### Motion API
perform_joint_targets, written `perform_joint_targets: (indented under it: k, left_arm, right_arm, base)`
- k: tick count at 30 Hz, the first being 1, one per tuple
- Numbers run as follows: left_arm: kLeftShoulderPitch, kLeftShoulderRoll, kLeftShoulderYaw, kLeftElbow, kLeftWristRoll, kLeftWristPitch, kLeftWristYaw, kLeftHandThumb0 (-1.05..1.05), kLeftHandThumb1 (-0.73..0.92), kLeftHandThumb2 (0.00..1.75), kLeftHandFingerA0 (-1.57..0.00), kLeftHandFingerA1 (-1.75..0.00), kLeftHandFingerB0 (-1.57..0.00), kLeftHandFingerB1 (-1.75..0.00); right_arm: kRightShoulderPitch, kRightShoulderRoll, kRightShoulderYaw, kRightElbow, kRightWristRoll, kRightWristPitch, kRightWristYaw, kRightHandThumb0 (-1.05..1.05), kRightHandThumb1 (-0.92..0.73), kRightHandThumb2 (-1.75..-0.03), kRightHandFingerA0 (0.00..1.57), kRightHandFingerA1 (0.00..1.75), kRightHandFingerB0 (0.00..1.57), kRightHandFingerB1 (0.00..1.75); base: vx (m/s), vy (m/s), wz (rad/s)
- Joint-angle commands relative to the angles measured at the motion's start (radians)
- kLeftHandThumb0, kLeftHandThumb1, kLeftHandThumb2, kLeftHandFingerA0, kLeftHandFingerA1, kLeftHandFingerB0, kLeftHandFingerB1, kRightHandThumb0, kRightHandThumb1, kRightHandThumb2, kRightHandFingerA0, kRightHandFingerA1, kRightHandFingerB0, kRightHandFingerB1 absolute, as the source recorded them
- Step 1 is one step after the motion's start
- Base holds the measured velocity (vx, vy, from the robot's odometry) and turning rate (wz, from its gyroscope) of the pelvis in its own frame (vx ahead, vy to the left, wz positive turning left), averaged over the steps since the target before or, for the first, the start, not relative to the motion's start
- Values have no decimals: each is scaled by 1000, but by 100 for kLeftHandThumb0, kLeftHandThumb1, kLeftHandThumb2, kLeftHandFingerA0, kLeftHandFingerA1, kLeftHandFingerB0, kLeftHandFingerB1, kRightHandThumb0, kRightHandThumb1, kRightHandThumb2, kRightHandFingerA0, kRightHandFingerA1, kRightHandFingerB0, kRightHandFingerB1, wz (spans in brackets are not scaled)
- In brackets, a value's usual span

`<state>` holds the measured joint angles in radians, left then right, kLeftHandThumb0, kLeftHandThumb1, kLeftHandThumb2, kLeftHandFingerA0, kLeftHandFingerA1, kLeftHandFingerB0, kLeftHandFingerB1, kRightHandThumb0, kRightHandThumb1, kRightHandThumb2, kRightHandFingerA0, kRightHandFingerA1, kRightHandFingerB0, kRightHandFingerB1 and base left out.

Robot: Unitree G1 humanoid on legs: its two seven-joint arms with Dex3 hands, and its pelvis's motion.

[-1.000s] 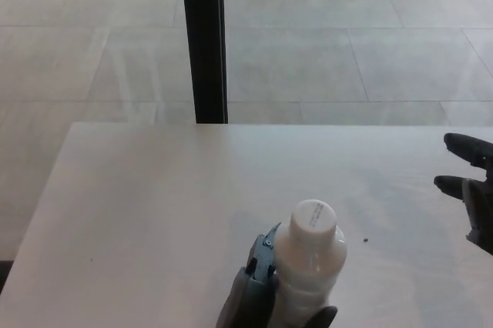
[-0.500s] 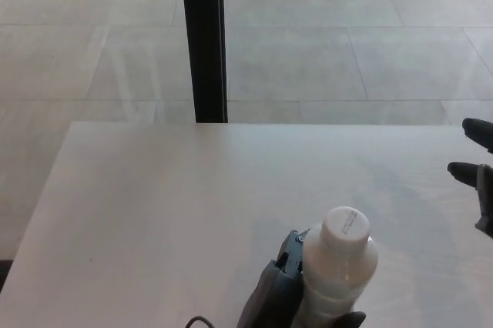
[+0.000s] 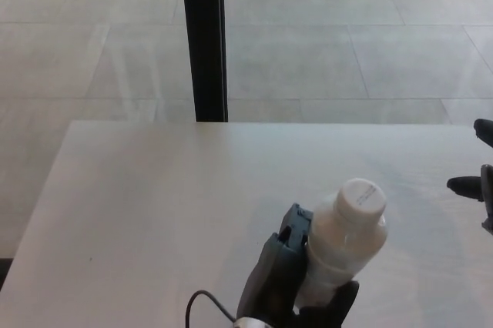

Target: The robot uses its left hand to to lift the bottle kept on the middle of the desk and tilts it towards its right hand. It then uses its right hand to rotate its cap to open it and places the bottle and cap back on the desk

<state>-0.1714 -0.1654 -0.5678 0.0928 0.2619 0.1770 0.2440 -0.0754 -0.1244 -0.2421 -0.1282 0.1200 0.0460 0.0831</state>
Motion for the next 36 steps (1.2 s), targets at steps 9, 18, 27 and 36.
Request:
perform_joint_targets:
  k: [9,18,27,36]
  left_arm:
    - [-127,360,110,-223,161,262,-244,16,60,121,-92,-175,-82,-142]
    - [-148,667,39,-300,289,314,-432,14,51,103,-92,-158,-85,-123]
    - [-148,685,40,-312,247,407,-489,11,57,98,-89,-125,-73,-78]
    - [-147,547,68,-310,238,376,-432,15,52,107,-82,-170,-78,-144]
  right_arm:
    - [77,-27,102,-18,-41,-66,63,-62,-58,-96,82,83,49,55]
    - [58,-53,228,-68,-112,-78,87,-63,-66,-62,82,82,58,38]
    - [65,-60,301,-171,-135,-15,94,-63,-61,-59,79,81,56,37]
    - [70,-24,400,-108,-187,-25,57,-58,-61,-59,78,88,54,36]
  base:
    - [0,0,0]
    - [0,0,0]
    - [0,0,0]
    - [0,0,0]
